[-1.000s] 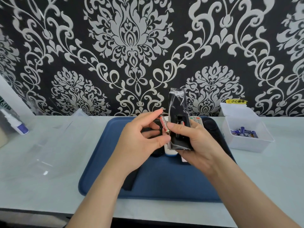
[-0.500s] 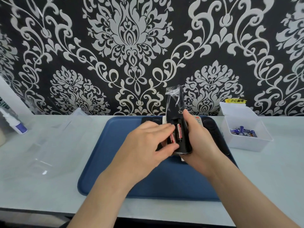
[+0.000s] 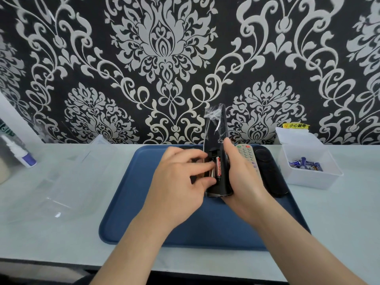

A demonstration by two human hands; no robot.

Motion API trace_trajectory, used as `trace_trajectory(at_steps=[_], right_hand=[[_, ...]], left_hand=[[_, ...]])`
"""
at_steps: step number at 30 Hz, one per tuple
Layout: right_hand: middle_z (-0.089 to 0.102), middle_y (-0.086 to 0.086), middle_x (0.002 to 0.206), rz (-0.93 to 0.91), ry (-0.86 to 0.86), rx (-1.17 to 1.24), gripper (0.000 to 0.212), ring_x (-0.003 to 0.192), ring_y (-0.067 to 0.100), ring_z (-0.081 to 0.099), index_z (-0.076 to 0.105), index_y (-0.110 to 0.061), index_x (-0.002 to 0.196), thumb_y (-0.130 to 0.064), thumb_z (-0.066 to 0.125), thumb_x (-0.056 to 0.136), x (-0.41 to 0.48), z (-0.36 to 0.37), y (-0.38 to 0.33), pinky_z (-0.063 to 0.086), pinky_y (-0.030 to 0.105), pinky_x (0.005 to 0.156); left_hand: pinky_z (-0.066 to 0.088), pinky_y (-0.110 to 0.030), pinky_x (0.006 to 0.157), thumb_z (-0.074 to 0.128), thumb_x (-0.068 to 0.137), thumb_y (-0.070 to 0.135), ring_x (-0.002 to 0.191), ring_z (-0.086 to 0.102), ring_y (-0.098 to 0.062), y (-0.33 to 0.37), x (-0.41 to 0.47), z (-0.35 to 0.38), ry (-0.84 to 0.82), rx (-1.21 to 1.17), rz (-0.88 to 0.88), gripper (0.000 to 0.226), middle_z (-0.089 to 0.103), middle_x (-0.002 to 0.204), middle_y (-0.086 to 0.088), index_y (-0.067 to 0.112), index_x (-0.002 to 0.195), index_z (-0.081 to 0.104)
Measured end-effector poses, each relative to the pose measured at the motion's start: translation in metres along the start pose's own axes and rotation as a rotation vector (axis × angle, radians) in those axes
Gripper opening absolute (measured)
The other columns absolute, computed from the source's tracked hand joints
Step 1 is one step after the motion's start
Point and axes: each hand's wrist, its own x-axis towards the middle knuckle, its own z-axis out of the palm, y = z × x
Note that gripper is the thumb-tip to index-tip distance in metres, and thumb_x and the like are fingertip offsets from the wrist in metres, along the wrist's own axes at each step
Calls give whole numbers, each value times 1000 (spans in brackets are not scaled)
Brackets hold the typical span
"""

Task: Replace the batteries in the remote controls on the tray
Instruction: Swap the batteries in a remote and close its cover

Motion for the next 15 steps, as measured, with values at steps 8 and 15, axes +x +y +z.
trace_trajectory(at_steps=[8,15], right_hand=[[74,9,92,-102,-7,-55,44,66,19,67,60,-12,120,-46,42,101,0,3,4,55,33,60],[68,9,104,-137,44,-111,26,87,23,65,60,-21,113,-39,46,100,3,5,12,52,40,74]], left_hand=[[57,-32,82,82,63,-5,74,58,6,15,3,-3,6,-515,-422,42,57,103,10,33,81,75],[51,-15,60,69,70,-16,63,56,-7,18,4,0,-16,-707,-584,37,59,70,-1,20,79,72]])
